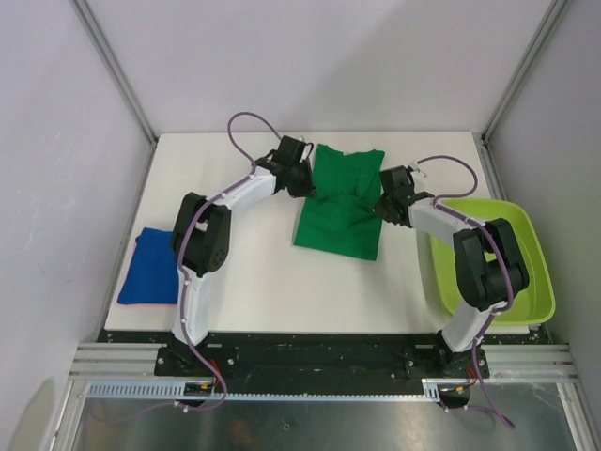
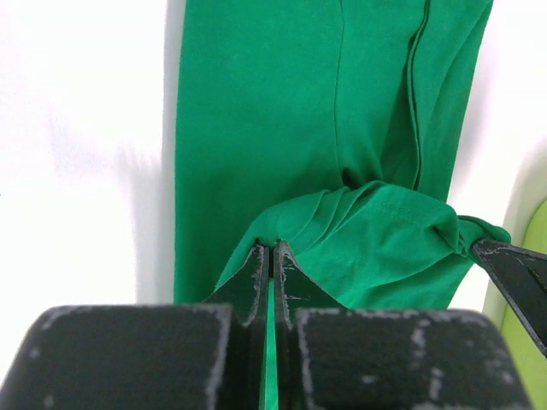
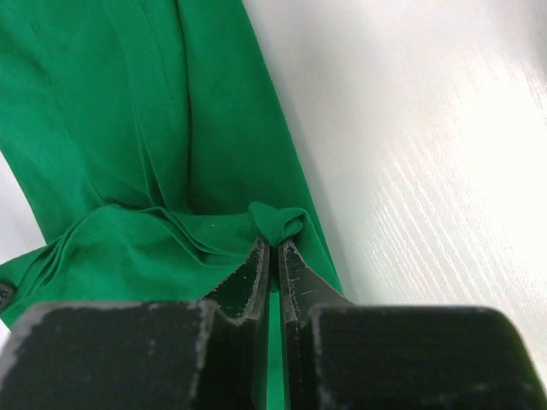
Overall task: Fold and stack the t-shirts
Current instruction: Fold the folded rectangular tshirt in 1/3 of the way
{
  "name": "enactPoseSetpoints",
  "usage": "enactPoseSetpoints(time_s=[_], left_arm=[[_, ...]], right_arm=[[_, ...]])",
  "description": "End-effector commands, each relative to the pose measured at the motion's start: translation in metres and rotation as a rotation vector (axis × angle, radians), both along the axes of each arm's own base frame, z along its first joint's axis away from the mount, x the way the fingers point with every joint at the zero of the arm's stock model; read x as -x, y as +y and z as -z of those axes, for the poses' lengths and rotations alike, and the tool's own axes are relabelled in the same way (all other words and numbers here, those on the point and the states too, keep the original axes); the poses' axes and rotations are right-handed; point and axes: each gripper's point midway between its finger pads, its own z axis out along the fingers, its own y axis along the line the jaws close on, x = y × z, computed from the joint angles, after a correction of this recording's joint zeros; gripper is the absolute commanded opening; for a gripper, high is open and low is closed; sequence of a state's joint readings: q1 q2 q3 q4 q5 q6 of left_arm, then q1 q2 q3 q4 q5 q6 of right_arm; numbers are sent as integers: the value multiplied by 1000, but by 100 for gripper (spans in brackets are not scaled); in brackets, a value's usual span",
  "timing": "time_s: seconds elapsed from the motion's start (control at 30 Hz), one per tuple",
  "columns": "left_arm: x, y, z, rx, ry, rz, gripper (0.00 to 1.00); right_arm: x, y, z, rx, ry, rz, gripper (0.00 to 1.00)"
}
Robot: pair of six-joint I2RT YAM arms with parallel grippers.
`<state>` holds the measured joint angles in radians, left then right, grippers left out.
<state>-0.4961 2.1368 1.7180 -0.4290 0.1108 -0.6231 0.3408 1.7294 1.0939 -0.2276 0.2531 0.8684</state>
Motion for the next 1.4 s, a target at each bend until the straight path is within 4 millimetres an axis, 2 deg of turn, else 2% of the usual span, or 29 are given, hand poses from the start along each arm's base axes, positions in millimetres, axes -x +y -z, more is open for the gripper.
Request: enactPoseSetpoints(time_s=[0.0,0.2,0.47,0.53,0.57,0.6,0.7,0.77,0.8,0.87,0.97,1.07,1.13,1.23,1.37], left_arm=[[-20,-1,-15,22,-59,14,0],[-26,6,-11,20,-54,-1,0],[-32,1,0,24,-47,26,0],[-34,0,-1,28,-50,28,3],[-35,0,-2,31,-54,29,6],[-37,2,-5,35,-60,27,11],[-42,8,-23,44,-99,24,36],[-45,15,-39,43,-135,29,54],[-45,18,-47,45,-152,33,60],[-40,19,-59,56,-171,55,64],[-27,17,-61,77,-154,81,57],[-9,8,-52,118,-106,125,39],[0,-1,-44,142,-79,155,26],[7,-14,-32,175,-42,187,13],[7,-21,-20,203,-5,197,4]], right_arm=[[-24,3,-19,-10,-67,-8,0],[-30,3,-18,-17,-70,-10,0],[-31,-1,-8,-11,-41,-2,0],[-32,-2,-8,-13,-41,-3,0],[-33,-3,-9,-14,-45,-3,2],[-34,-4,-12,-15,-52,-4,10],[-35,-8,-28,-15,-80,-6,37],[-37,-10,-44,-17,-106,-13,49],[-38,-10,-53,-17,-118,-20,53],[-38,-7,-67,-18,-133,-39,54],[-34,11,-76,-24,-144,-93,45],[-30,37,-74,-40,-144,-161,29],[-30,53,-66,-53,-132,-201,21],[-33,70,-49,-66,-104,-243,11],[-46,79,-29,-76,-85,-266,6]])
